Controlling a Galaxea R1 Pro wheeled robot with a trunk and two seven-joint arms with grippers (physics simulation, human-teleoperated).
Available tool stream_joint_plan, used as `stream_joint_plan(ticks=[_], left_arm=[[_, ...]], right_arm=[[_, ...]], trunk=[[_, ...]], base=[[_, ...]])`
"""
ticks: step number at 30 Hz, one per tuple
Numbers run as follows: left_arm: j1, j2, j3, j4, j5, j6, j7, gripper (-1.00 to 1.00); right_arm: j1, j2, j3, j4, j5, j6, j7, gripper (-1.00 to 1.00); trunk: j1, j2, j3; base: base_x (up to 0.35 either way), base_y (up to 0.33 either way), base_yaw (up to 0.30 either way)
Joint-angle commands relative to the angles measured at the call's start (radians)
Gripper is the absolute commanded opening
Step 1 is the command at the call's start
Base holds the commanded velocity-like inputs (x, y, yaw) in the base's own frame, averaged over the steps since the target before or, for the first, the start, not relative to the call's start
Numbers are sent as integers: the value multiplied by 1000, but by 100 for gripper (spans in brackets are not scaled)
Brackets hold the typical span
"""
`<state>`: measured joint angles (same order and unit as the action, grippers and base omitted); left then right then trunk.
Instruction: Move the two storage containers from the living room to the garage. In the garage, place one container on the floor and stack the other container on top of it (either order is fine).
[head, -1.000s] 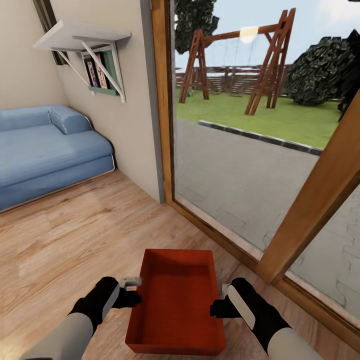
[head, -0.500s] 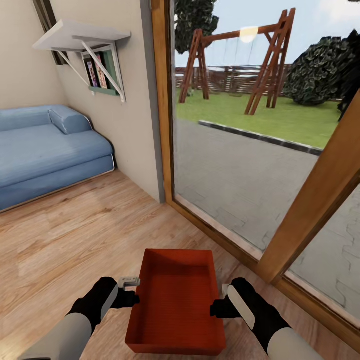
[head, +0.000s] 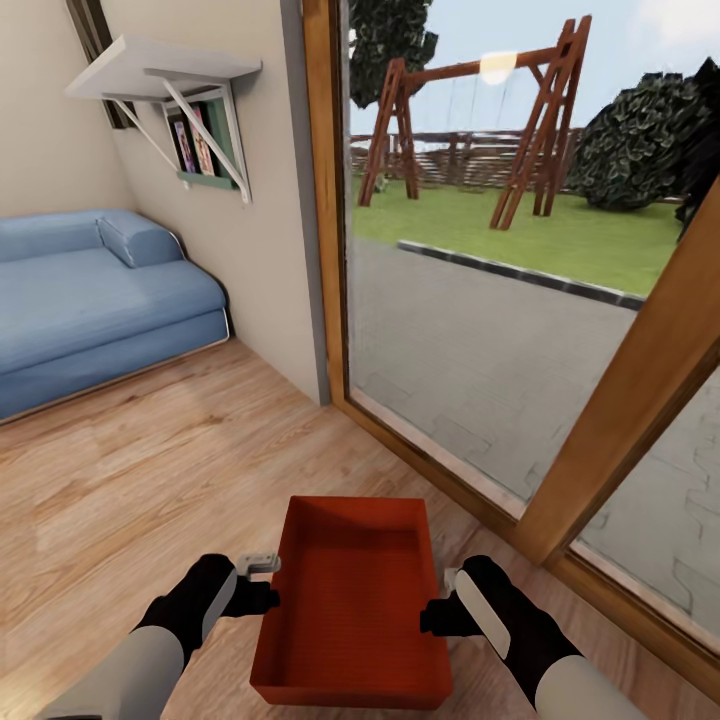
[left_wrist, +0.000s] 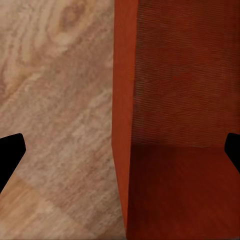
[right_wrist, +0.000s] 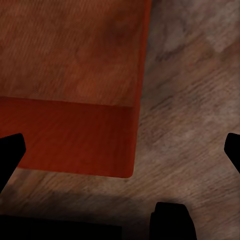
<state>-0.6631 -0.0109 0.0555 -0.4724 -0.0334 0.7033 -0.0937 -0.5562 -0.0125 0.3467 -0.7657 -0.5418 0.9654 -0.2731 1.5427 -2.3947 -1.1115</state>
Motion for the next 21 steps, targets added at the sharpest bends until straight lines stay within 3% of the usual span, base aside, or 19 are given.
stream_joint_plan(ticks=[1, 6, 12, 18, 21], left_arm=[[0, -1, 6, -2, -4, 5, -5, 100], [0, -1, 6, -2, -4, 5, -5, 100], [0, -1, 5, -2, -4, 5, -5, 100], [0, -1, 4, -2, -5, 5, -5, 100], [0, -1, 4, -2, -5, 5, -5, 100]], right_arm=[[-1, -1, 5, -1, -10, 2, -9, 100], [-1, -1, 6, -1, -10, 2, -10, 100], [-1, -1, 6, -1, -10, 2, -9, 100], [-1, -1, 6, -1, -10, 2, -9, 100], [-1, -1, 6, -1, -10, 2, -10, 100]], trunk=[[0, 0, -1], [19, -35, -17], [19, -35, -17], [42, -77, -35], [42, -77, -35]], base=[[0, 0, 0], [0, 0, 0], [0, 0, 0], [0, 0, 0], [0, 0, 0]])
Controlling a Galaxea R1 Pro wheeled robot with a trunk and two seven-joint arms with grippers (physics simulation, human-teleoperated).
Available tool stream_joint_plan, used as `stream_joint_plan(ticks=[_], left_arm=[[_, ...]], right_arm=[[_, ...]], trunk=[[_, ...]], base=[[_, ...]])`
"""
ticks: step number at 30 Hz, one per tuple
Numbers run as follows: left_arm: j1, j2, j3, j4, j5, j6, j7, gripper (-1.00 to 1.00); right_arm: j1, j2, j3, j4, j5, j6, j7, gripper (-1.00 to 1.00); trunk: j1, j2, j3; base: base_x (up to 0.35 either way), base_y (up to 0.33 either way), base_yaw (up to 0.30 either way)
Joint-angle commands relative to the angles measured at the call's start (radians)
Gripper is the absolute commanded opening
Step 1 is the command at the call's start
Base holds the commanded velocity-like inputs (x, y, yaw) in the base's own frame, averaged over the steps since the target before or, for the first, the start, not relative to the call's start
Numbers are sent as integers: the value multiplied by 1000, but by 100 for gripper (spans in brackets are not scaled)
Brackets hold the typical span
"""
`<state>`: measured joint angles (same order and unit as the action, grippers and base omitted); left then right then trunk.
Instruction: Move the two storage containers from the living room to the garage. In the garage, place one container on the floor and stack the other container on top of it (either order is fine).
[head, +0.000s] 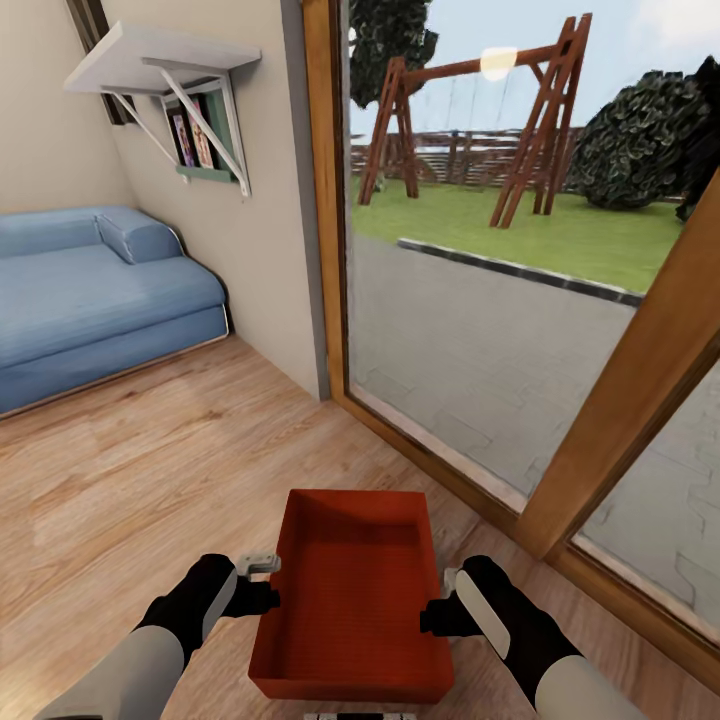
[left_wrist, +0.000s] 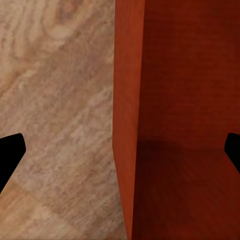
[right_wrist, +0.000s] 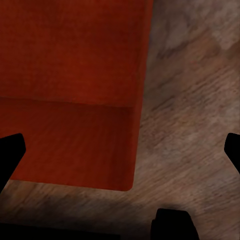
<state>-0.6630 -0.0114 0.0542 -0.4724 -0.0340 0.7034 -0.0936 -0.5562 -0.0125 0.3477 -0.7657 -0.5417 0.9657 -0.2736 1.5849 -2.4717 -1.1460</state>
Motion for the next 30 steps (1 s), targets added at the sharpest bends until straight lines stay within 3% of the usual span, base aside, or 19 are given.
stream_joint_plan(ticks=[1, 12, 18, 30], left_arm=[[-1, -1, 6, -2, -4, 5, -5, 100], [0, -1, 7, -2, -4, 5, -5, 100], [0, -1, 7, -2, -4, 5, -5, 100], [0, -1, 6, -2, -3, 5, -5, 100]], right_arm=[[-1, -2, 5, -1, -10, 2, -9, 100], [-1, -1, 5, -1, -10, 2, -9, 100], [-1, -1, 5, -1, -10, 2, -9, 100], [-1, -1, 5, -1, -11, 2, -9, 100]], trunk=[[0, 0, -1], [0, 0, -1], [16, -29, -21], [16, -29, -21]], base=[[0, 0, 0], [0, 0, 0], [0, 0, 0], [0, 0, 0]])
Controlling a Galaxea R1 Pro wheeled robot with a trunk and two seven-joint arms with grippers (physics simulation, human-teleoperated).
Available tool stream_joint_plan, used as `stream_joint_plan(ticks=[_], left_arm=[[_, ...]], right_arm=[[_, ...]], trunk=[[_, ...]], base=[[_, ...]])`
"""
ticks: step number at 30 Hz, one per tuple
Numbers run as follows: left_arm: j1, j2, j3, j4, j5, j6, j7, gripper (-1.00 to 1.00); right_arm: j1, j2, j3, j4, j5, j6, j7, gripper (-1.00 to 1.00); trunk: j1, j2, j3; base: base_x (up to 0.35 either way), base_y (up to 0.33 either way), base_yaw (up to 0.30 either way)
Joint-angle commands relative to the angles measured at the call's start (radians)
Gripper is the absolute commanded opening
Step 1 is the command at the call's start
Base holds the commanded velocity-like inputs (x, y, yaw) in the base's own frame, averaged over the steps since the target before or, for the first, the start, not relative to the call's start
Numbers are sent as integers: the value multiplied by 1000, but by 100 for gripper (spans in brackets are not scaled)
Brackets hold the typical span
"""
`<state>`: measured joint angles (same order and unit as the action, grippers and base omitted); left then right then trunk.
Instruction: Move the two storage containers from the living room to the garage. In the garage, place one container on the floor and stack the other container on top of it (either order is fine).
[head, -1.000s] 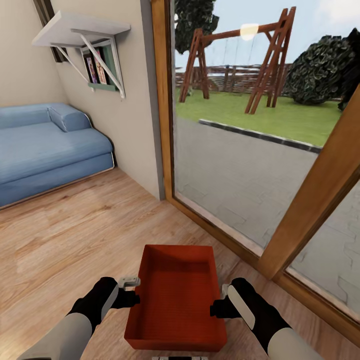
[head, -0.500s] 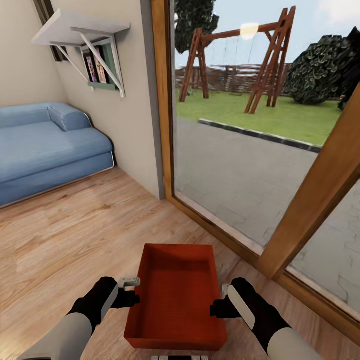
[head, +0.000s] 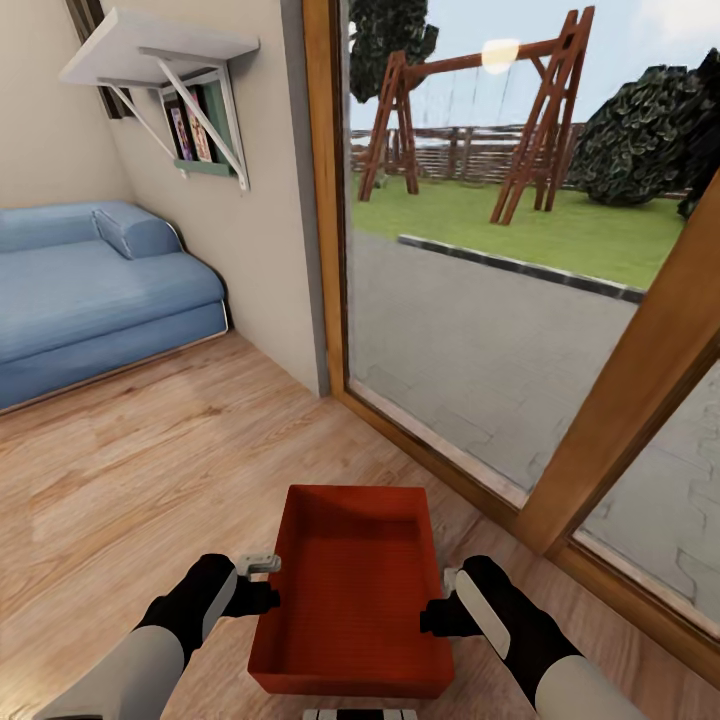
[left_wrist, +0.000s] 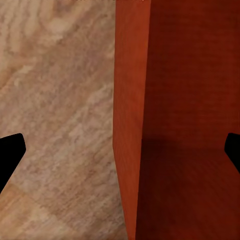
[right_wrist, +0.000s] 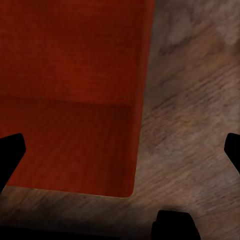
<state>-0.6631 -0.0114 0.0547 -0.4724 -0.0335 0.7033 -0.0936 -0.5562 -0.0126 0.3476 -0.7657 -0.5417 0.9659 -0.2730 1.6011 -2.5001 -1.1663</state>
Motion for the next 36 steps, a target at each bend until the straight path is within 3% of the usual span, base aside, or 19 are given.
stream_joint_plan(ticks=[1, 27, 31, 36], left_arm=[[-1, -1, 6, -2, -4, 5, -5, 100], [-1, -1, 5, -1, -4, 5, -5, 100], [-1, -1, 5, -1, -4, 5, -5, 100], [-1, -1, 5, -1, -4, 5, -5, 100]], right_arm=[[-1, -2, 5, -1, -10, 2, -9, 100], [-1, -2, 5, -1, -10, 2, -10, 100], [-1, -2, 5, -1, -10, 2, -10, 100], [-1, -2, 5, -1, -10, 2, -9, 100]], trunk=[[0, 0, -1], [1, -1, -9], [3, -2, -24], [3, -2, -24]], base=[[0, 0, 0], [0, 0, 0], [0, 0, 0], [0, 0, 0]])
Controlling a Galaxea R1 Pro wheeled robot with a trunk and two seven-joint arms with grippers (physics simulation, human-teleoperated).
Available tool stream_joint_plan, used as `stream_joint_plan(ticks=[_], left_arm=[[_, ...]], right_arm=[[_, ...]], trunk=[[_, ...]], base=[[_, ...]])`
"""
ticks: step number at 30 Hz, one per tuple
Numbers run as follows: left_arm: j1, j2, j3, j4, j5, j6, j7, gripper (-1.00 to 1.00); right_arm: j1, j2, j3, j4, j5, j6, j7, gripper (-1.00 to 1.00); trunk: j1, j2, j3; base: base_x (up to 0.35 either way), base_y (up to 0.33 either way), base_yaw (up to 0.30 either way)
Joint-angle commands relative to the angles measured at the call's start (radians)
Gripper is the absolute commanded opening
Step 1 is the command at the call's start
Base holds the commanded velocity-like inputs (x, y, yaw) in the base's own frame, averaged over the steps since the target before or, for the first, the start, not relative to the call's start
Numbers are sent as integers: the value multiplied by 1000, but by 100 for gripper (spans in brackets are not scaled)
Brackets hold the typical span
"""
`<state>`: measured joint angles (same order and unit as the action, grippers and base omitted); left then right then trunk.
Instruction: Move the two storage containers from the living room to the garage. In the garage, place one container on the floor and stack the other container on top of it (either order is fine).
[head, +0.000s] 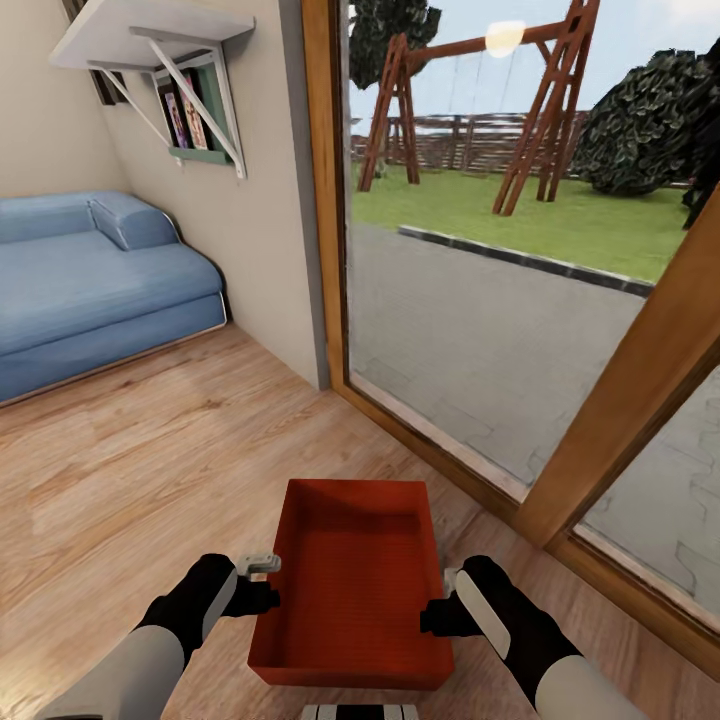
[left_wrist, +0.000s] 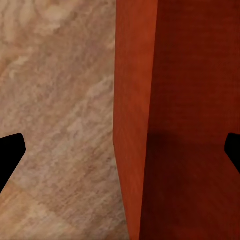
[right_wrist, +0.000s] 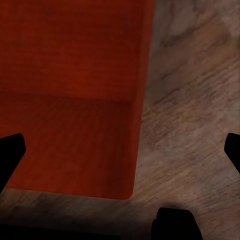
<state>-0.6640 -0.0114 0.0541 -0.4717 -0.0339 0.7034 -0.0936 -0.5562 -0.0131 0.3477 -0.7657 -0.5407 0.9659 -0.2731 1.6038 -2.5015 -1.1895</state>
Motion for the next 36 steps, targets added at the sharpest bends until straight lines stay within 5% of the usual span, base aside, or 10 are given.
stream_joint_plan(ticks=[1, 36], left_arm=[[0, -1, 6, -1, -4, 5, -5, 100], [0, -1, 7, -1, -3, 5, -5, 100]], right_arm=[[-1, -1, 5, -1, -11, 2, -9, 100], [-1, -1, 5, -1, -10, 2, -10, 100]], trunk=[[0, 0, -1], [2, -1, -16]], base=[[0, 0, 0], [0, 0, 0]])
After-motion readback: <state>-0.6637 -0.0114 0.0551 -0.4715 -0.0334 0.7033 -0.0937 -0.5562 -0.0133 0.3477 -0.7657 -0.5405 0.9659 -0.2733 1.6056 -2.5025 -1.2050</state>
